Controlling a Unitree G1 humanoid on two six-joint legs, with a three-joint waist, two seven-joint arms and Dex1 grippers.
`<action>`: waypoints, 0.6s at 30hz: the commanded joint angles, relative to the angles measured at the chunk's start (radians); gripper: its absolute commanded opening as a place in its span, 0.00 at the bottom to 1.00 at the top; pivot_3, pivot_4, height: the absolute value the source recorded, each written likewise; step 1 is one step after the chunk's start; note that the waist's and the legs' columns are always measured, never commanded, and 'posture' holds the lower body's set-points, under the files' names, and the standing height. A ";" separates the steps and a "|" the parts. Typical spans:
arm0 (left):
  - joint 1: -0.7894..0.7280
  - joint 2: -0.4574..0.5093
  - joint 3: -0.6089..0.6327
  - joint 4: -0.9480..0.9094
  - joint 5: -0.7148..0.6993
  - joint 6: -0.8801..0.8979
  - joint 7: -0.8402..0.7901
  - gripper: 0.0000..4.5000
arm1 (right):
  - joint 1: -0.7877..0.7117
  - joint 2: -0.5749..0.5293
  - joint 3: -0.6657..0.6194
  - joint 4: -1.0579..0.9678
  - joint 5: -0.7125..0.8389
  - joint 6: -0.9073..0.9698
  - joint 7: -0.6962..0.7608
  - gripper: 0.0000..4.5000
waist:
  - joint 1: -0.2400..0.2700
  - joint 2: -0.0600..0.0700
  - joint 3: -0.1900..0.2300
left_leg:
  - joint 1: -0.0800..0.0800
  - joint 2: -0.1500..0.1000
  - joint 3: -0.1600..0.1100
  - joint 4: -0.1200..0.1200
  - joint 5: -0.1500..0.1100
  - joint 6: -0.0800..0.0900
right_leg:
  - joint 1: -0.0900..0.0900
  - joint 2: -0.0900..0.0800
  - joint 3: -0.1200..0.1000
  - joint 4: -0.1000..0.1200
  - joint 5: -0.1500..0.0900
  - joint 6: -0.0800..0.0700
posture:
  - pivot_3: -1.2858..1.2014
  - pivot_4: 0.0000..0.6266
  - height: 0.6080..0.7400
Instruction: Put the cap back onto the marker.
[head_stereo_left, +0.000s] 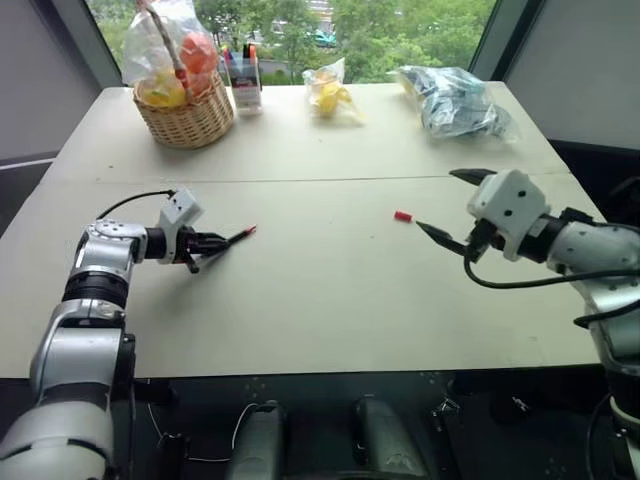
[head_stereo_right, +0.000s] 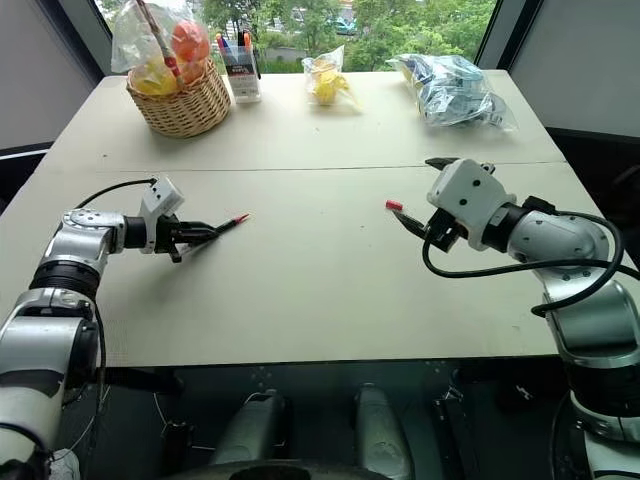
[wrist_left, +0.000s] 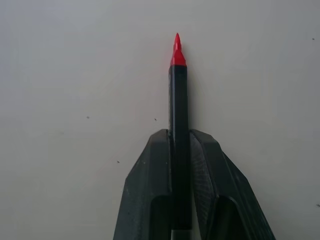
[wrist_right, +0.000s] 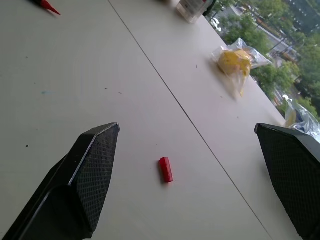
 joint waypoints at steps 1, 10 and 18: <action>0.032 0.031 -0.007 -0.086 -0.012 0.045 -0.016 0.13 | -0.012 0.003 -0.004 -0.016 -0.008 -0.019 -0.012 1.00 | 0.000 0.000 0.000 | 0.000 0.000 0.000 0.000 0.000 0.000 | 0.000 0.000 0.000 0.000 0.000 0.000 | 0.52 0.24 1.00; 0.061 0.022 -0.007 -0.109 0.008 -0.051 0.073 0.13 | -0.014 0.011 0.003 -0.010 -0.008 -0.027 -0.015 1.00 | 0.002 0.000 0.000 | 0.000 0.000 0.000 0.000 0.000 0.000 | 0.000 0.000 0.000 0.000 0.000 0.000 | 0.52 0.24 1.00; 0.087 0.003 0.020 -0.127 -0.029 -0.133 0.129 0.13 | -0.019 0.009 0.013 -0.006 -0.008 -0.030 -0.010 1.00 | 0.004 0.000 0.000 | 0.000 0.000 0.000 0.000 0.000 0.000 | 0.000 0.000 0.000 0.000 0.000 0.000 | 0.52 0.24 1.00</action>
